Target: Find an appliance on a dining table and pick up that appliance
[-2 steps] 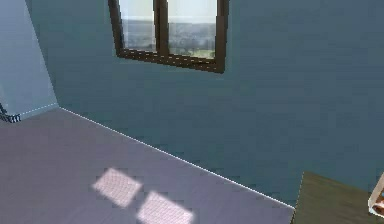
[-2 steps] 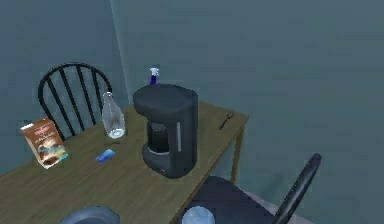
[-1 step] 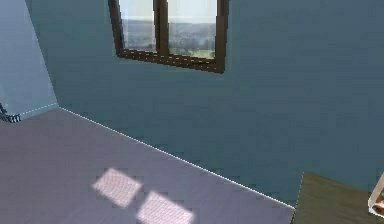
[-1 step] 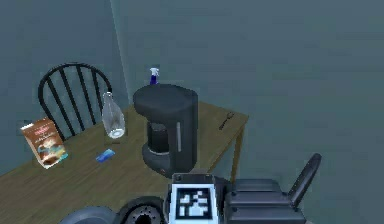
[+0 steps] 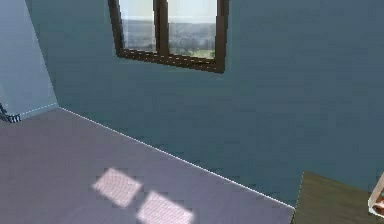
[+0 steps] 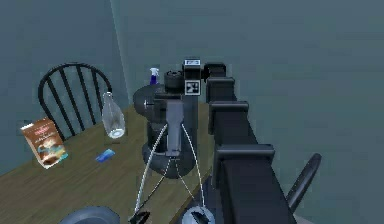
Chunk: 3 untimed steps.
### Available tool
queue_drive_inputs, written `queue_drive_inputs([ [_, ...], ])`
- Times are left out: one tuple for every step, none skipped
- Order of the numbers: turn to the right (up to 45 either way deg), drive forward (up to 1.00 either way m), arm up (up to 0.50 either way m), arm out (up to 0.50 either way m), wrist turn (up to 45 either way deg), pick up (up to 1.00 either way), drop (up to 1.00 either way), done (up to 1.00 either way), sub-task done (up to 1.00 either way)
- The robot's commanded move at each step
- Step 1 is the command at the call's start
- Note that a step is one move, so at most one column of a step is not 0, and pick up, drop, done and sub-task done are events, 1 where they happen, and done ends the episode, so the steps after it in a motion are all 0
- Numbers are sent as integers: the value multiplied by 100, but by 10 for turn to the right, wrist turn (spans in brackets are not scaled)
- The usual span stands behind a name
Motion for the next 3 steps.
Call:
queue_drive_inputs([
  [0, 0, 0, 0, 450, 0, 0, 0, 0],
  [0, 0, 0, 0, 450, 0, 0, 0, 0],
  [0, 0, 0, 0, 450, 0, 0, 0, 0],
])
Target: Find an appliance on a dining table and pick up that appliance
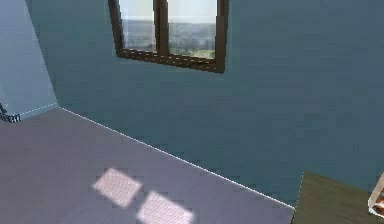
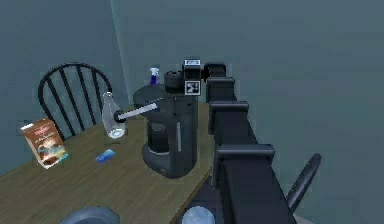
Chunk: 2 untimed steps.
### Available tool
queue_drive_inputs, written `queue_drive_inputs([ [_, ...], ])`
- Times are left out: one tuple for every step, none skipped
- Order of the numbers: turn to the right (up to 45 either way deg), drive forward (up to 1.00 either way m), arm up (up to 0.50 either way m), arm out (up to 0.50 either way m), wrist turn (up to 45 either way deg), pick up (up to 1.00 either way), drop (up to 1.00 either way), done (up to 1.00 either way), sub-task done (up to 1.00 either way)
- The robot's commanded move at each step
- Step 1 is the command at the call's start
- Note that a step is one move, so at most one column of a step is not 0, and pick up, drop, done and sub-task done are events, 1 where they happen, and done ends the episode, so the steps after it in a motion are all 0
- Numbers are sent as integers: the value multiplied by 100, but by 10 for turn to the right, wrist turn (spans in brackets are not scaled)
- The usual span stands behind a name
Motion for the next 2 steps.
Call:
queue_drive_inputs([
  [0, 0, 0, 0, 270, 0, 0, 0, 0],
  [0, 0, 0, 0, 0, 100, 0, 0, 0],
])
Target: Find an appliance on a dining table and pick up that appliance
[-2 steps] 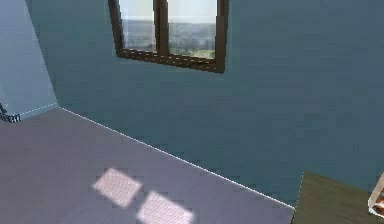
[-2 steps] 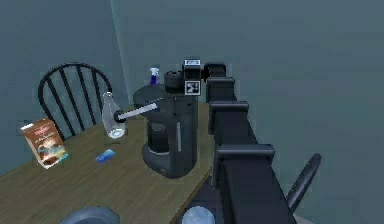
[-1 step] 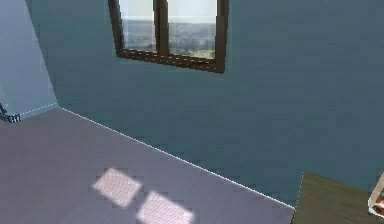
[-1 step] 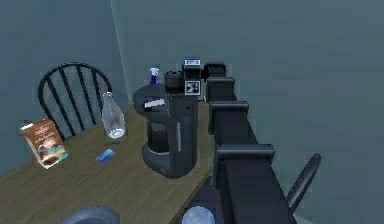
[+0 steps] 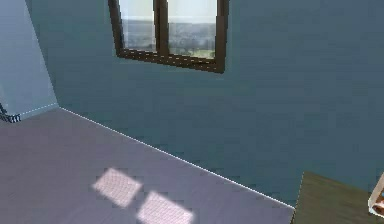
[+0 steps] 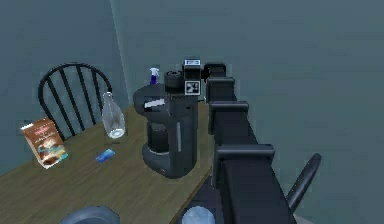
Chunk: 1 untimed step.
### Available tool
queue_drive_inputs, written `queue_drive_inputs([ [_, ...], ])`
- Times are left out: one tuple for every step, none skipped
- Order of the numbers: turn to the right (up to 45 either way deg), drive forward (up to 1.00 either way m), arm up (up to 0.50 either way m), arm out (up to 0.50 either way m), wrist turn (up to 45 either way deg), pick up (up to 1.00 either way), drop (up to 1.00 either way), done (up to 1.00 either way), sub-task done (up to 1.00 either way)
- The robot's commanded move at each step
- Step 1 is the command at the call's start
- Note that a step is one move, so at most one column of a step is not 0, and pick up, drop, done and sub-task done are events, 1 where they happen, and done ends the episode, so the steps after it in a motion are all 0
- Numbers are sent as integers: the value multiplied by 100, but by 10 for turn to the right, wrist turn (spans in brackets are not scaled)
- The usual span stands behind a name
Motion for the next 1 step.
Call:
queue_drive_inputs([
  [0, 0, 0, 0, 0, 0, 0, 100, 0],
])
